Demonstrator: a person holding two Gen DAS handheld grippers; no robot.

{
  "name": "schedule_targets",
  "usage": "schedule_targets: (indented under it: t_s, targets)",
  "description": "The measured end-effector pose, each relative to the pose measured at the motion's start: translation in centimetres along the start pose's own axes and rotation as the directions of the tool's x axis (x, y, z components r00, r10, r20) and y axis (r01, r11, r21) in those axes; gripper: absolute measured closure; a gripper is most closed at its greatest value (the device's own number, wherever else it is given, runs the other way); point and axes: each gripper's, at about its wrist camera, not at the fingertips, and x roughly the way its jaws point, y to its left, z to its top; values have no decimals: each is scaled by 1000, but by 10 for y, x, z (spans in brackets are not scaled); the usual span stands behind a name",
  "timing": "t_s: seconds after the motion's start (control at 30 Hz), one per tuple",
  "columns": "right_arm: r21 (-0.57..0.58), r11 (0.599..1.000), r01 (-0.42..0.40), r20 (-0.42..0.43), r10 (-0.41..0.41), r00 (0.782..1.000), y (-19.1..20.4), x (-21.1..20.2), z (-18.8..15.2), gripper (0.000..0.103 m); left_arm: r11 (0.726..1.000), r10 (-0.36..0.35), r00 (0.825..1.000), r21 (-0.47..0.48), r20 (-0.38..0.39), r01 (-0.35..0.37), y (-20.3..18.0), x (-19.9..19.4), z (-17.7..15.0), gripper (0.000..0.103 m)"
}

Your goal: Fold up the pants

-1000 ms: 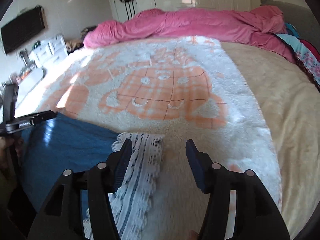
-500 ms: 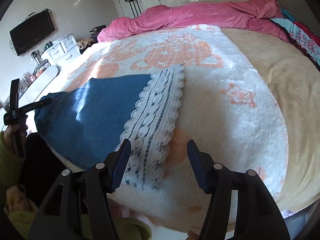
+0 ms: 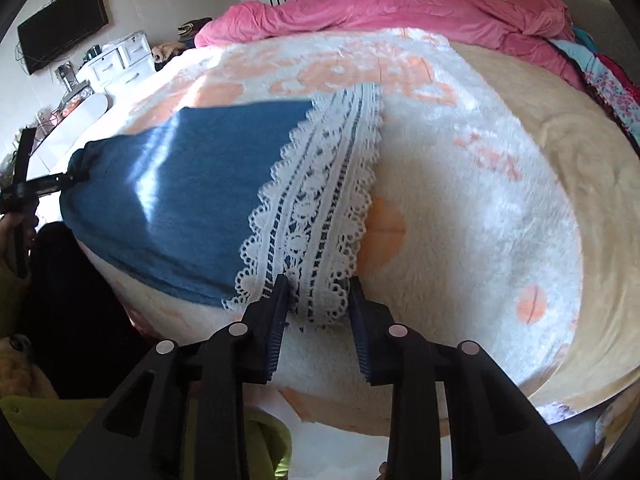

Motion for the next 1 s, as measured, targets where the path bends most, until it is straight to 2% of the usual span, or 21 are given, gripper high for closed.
schedule_targets:
  t_s: [0.1, 0.2, 0.27, 0.5, 0.63, 0.7, 0.73, 1.0]
  targets:
    - [25, 1000, -16, 9, 16, 1000, -4, 0, -3, 74, 1000, -12, 1000, -1, 0, 12, 2, -1, -1, 48]
    - [-3, 1000, -1, -4, 1, 1000, 1, -3, 0, 72, 999, -31, 1000, -9, 6, 31, 3, -3, -1, 48]
    - [-7, 1000, 9, -14, -9, 1000, 1, -7, 2, 64, 1000, -31, 999, -6, 15, 31, 0, -9, -2, 47]
    - [-17, 999, 33, 48, -33, 998, 2, -33, 11, 55, 999, -45, 998, 26, 39, 44, -16, -29, -9, 44]
    - [-38, 999, 16, 73, -13, 997, 12, -39, 20, 55, 996, -49, 996, 78, 73, 43, -38, -47, -8, 39]
    - [-54, 999, 3, 90, 2, 996, 21, -40, 25, 51, 993, -69, 994, 101, 80, 61, -51, -52, -10, 38]
    - [-65, 998, -5, 99, 11, 995, 26, -40, 27, 46, 990, -87, 993, 115, 78, 78, -59, -53, -12, 38]
    - [-147, 988, -43, 103, 59, 993, 68, -22, 33, 46, 953, -143, 989, 273, 39, 127, -130, -43, -31, 36]
